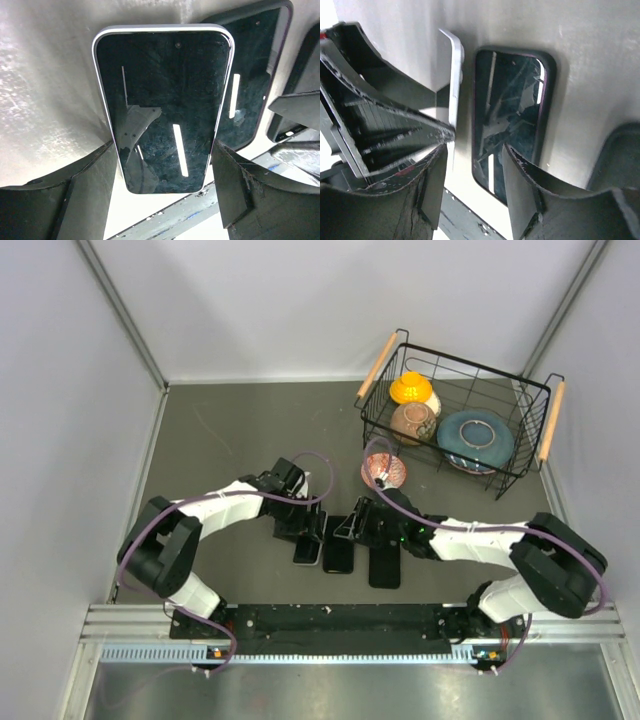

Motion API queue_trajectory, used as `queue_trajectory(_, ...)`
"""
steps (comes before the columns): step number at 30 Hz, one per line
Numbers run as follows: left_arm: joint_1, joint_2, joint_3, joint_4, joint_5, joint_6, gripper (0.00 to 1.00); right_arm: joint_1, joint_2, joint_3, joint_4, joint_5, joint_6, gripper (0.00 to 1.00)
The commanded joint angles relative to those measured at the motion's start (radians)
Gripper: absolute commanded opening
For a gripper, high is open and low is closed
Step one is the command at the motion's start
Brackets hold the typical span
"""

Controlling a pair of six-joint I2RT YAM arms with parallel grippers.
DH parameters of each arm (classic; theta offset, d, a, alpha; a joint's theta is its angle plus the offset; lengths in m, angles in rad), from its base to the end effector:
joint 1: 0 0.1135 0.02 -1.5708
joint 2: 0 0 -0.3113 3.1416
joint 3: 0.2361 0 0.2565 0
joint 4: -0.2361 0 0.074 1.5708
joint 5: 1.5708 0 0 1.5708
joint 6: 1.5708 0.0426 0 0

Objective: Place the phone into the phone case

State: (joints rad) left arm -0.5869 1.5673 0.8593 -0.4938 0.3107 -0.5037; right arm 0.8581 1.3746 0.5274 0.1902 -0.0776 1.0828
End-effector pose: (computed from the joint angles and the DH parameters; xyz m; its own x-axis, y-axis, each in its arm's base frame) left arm 0.2332 -0.1707 0.2013 -0.9790 0.0992 -0.1783 0.1674 0.8901 -0.4238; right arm 0.1686 0.2001 0.2005 -0.8890 0.3182 -0.3294 -0.0197 0.6920 0.7216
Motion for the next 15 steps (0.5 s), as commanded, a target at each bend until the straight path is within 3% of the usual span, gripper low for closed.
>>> queue_trajectory(1, 0.012, -0.015, -0.051, 0.054, 0.082, -0.013, 0.62, -0.011, 0.061, 0.079, 0.109, -0.017, 0.032, 0.45)
queue_trajectory(15, 0.029, -0.044, -0.082, 0.080, 0.117, -0.007, 0.62, -0.016, 0.254, 0.160, 0.192, -0.079, 0.066, 0.34)
